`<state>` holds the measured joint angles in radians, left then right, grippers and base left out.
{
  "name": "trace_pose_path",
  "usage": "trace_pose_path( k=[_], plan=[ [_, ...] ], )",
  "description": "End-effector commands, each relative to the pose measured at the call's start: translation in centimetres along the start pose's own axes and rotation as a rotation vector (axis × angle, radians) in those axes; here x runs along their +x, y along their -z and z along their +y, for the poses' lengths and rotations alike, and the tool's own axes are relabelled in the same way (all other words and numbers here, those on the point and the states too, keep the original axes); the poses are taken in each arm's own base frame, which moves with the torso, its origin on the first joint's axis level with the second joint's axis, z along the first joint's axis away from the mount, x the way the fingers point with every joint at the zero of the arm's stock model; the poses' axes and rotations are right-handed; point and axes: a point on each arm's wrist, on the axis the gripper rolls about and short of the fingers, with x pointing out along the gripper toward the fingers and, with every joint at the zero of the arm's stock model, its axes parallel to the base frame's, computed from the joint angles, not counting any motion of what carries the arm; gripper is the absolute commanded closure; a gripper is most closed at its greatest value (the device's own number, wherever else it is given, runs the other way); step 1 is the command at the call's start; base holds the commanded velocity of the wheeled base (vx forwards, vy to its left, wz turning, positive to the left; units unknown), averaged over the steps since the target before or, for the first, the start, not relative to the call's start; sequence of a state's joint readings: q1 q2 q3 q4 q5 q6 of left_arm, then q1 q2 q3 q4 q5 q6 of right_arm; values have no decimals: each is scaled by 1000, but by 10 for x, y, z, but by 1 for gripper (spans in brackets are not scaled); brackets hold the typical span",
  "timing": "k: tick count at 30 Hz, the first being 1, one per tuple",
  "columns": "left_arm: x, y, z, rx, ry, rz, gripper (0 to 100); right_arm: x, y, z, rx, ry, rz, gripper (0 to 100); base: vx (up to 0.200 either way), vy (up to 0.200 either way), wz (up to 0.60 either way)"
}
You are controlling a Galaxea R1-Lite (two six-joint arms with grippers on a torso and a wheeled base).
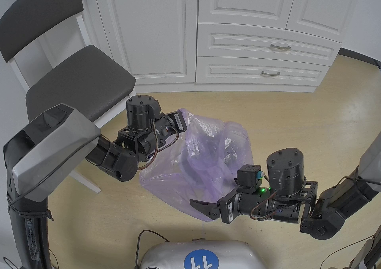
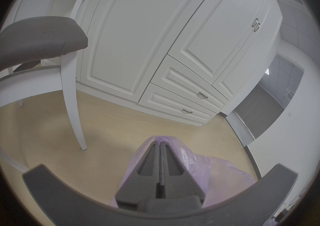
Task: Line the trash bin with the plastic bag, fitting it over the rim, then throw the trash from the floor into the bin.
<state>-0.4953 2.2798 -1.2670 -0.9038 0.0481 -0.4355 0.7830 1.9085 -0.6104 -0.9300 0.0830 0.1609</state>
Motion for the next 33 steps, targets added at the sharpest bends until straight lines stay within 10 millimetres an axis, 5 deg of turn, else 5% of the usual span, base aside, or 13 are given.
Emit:
trace_pose_path(
  k=[1, 9, 20, 33],
  plan=[
    [-1, 4, 2, 2, -18, 5, 100, -9, -14, 4, 7, -20, -58, 0, 0, 0, 0],
    [14, 10, 16, 0, -44, -5, 100, -10, -13, 4, 2, 30, -68, 0, 0, 0, 0],
    [14, -21, 14, -7, -33, -83, 100, -12, -18, -14, 5, 100, -91, 0, 0, 0, 0],
    [18, -5, 6, -6, 0, -83, 100, 43, 6, -84, 67, 213, -139, 0, 0, 0, 0]
  ],
)
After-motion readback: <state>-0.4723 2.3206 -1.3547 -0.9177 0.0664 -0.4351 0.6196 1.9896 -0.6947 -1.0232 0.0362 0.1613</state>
